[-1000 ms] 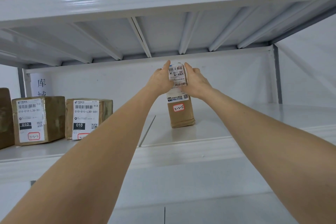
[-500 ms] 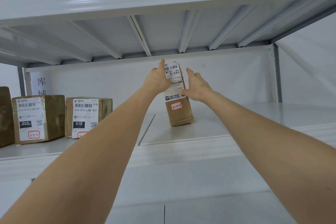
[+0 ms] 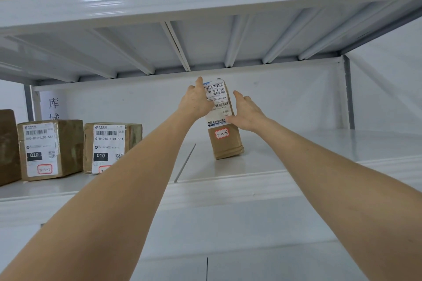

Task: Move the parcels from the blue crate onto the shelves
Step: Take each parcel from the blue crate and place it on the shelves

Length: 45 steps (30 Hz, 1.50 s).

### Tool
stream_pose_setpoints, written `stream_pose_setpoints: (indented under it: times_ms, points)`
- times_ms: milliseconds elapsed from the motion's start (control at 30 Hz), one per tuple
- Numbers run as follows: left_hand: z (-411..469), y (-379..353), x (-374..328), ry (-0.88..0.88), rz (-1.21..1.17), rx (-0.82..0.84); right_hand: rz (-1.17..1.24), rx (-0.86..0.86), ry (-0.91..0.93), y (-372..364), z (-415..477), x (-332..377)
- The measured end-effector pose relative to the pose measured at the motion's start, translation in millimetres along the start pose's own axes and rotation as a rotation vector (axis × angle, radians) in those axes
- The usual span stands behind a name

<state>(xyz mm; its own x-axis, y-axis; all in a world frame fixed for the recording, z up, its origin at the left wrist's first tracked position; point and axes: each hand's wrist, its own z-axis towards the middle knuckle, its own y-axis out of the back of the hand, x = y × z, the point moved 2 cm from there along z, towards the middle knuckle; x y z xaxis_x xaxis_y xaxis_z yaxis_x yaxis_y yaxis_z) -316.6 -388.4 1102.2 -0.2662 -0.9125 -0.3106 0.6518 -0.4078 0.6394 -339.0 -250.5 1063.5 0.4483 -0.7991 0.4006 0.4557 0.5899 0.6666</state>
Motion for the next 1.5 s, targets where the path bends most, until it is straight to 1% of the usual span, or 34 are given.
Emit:
stream_pose_setpoints:
  times_ms: [267, 433, 533, 633, 767, 933, 1000, 1100, 1167, 1267, 1400, 1500]
  points:
    - [-17, 9, -10, 0.019, 0.167, -0.068, -0.008, -0.010, 0.007, 8, -13, 4]
    - [-37, 16, -17, -0.064, 0.272, -0.161, -0.042, -0.026, 0.000, 16, -31, 3]
    - [-58, 15, -27, -0.100, 0.328, -0.142, -0.059, -0.062, 0.018, 22, -48, 3]
    - [-83, 9, -40, -0.084, 0.381, -0.088, -0.051, -0.085, 0.033, 28, -70, 1]
    - [-119, 3, -56, -0.058, 0.362, -0.027, -0.052, -0.128, 0.062, 35, -103, -4]
    - [-163, -8, -75, -0.085, 0.309, -0.039, -0.059, -0.203, 0.075, 48, -152, -19]
    - [-181, -15, -84, -0.120, 0.274, -0.059, -0.080, -0.224, 0.080, 52, -174, -28]
    - [-214, -31, -99, -0.207, 0.265, -0.061, -0.114, -0.203, 0.065, 51, -212, -45]
    - [-241, -46, -106, -0.242, 0.261, -0.033, -0.119, -0.192, 0.037, 46, -243, -59]
    - [-286, -72, -110, -0.264, 0.250, 0.074, -0.143, -0.133, -0.028, 33, -293, -81]
    - [-349, -113, -104, -0.234, 0.219, 0.215, -0.203, -0.026, -0.120, 11, -362, -118]
    - [-399, -148, -103, -0.185, 0.206, 0.357, -0.236, 0.037, -0.159, -6, -413, -147]
